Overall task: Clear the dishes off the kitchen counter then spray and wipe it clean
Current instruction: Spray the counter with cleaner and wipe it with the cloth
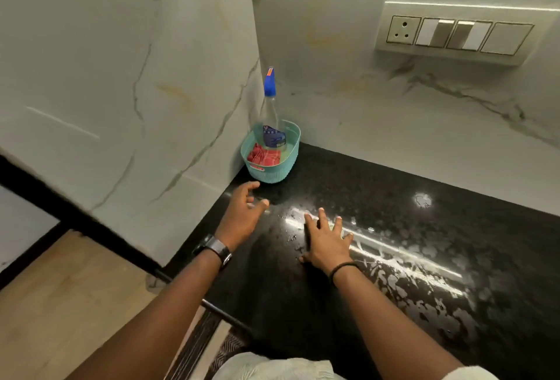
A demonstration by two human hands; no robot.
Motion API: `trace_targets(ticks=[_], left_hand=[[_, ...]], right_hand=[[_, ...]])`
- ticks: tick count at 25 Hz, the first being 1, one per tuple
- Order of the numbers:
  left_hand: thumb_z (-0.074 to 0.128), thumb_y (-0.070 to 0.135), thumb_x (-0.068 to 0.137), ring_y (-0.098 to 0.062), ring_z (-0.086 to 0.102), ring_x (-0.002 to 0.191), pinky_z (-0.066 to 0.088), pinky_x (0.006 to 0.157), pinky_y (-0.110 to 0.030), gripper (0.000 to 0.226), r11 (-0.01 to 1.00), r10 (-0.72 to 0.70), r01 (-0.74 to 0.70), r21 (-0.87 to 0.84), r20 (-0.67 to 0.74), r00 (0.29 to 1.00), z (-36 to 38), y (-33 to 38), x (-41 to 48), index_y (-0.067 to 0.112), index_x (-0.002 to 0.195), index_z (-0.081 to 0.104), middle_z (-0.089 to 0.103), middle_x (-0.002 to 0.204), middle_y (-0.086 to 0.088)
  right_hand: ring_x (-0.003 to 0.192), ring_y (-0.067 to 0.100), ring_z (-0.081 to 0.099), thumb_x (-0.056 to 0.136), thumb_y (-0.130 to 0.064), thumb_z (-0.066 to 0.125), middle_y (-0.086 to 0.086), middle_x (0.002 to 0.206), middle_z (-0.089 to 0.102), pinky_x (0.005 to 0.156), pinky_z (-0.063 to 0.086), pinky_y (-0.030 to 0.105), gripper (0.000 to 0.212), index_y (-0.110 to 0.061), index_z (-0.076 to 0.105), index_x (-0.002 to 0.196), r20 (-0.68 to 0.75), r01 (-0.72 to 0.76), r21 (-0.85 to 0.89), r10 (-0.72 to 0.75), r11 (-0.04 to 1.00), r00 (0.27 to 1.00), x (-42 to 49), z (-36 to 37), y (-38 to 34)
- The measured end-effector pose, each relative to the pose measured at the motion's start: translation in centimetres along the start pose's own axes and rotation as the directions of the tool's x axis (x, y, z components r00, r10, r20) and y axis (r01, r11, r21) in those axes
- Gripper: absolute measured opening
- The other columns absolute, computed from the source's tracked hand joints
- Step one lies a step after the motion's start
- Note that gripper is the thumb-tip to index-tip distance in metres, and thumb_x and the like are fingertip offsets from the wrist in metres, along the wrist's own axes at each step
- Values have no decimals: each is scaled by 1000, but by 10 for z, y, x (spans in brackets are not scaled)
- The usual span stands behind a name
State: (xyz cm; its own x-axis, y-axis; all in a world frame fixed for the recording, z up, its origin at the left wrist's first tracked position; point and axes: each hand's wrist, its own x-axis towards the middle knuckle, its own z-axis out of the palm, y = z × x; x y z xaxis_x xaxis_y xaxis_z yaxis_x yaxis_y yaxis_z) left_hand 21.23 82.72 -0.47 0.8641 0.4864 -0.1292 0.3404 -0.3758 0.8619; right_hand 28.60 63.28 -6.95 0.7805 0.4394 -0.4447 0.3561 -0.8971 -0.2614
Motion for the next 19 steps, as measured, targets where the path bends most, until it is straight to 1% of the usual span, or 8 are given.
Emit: trace_targets(ticks=[2,4,6,9,11,12,14,19], left_hand=[[68,26,95,-14,50,121,45,98,-31,53,998,59,-60,23,21,998,-11,6,59,25,143,45,45,139,-3],[72,28,91,-21,46,132,43,110,-40,64,993,111,-110,46,-13,994,-15,16,115,21,146,39,40,147,-5],[77,31,87,-25,37,141,35,117,-39,80,992,113,-108,63,-79,991,-16,34,168,15,151,31,32,154,-8],[80,45,81,-29,24,149,25,122,-42,105,996,73,-66,53,-124,990,-10,64,240,10,157,18,24,160,-13],[78,44,83,-31,37,143,33,116,-40,91,995,89,-86,41,-76,993,-2,80,273,11,153,30,41,151,-12],[76,39,86,-32,49,133,41,108,-37,74,993,109,-108,37,-42,993,2,83,283,12,146,42,54,137,-9],[73,31,89,-29,63,113,47,93,-31,49,987,160,-160,-6,-36,986,6,88,288,12,132,58,64,111,-1],[76,39,85,-4,65,83,52,78,-21,37,899,369,-411,-148,-249,896,-7,105,230,18,113,66,68,94,10]], right_hand=[[154,47,-13,78,-50,85,-1,171,-19,115,12,78,123,-40,-4,163,37,-78,-45,80,996,996,15,-1,-3],[154,47,-14,76,-49,87,-1,170,-20,112,17,80,127,-42,-5,162,92,-160,-21,161,987,983,25,-6,-6],[154,47,-15,74,-43,90,-2,170,-21,108,24,82,129,-45,-6,161,141,-217,14,213,976,967,31,-8,-10],[153,47,-18,73,-37,92,-4,170,-22,106,26,82,133,-49,-7,160,163,-254,48,243,966,956,37,-5,-17],[153,47,-19,73,-38,92,-4,170,-22,108,25,81,132,-49,-8,160,151,-264,60,253,963,956,36,-2,-15],[153,46,-19,73,-38,91,-4,170,-21,109,24,80,132,-49,-7,160,146,-263,66,251,963,957,36,-1,-13],[154,44,-20,73,-37,92,-5,170,-20,111,21,80,131,-48,-5,161,127,-266,87,254,960,959,35,1,-10],[156,36,-19,75,-36,90,-1,172,-15,118,8,73,128,-37,-2,164,31,-265,215,265,940,964,25,14,-6]])
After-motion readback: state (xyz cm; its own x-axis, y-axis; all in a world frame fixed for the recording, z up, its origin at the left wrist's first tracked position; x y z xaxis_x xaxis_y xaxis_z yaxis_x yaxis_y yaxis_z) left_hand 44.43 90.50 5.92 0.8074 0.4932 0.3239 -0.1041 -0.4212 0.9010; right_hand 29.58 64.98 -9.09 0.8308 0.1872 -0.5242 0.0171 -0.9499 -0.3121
